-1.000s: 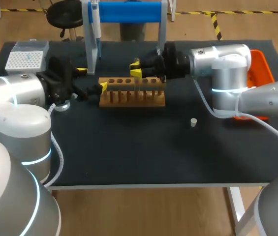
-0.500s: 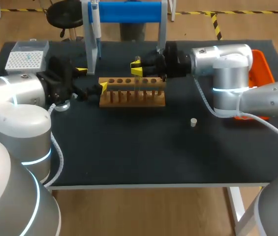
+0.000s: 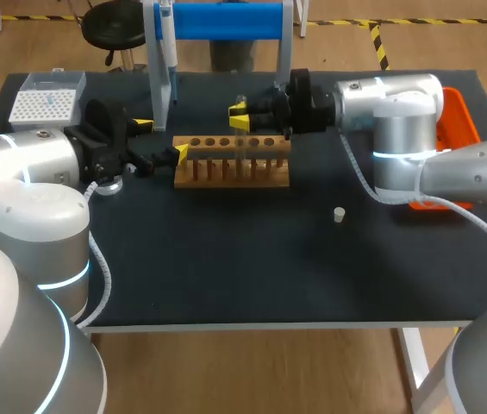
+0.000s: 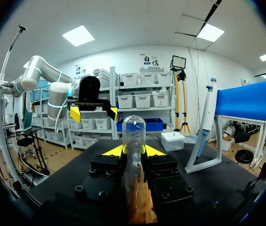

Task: Invert the test tube, pick up the pipette, mount the tip to pipette, aspirate from beaker and dispense into the tube, eject the tip, return the pipette, and cap with the stopper.

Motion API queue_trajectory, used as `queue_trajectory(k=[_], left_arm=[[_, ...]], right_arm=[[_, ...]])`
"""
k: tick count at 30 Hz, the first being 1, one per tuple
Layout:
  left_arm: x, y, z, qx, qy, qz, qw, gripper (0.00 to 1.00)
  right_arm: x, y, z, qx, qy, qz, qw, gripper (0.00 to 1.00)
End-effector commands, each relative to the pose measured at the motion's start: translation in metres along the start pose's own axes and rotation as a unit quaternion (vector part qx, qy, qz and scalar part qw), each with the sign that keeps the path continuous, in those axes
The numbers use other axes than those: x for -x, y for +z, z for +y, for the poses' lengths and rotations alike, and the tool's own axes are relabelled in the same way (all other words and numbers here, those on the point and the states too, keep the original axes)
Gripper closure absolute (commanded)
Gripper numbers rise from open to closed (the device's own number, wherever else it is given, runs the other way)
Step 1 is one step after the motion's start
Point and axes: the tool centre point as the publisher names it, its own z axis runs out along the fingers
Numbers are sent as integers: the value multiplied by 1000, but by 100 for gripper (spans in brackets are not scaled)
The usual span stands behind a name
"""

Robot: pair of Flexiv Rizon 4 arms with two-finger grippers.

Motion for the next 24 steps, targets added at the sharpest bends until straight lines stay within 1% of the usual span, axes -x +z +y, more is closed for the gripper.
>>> queue_trajectory(k=[1,8,24], left_arm=[[0,0,1,-3,0,1,1000,0],[0,0,1,-3,0,1,1000,0],[0,0,1,-3,0,1,1000,0]], right_arm=[[-2,1,4,-4,-1,-2,1000,100],[-3,1,7,-7,-3,-3,1000,100],[-7,-2,27,-5,-12,-5,1000,100]])
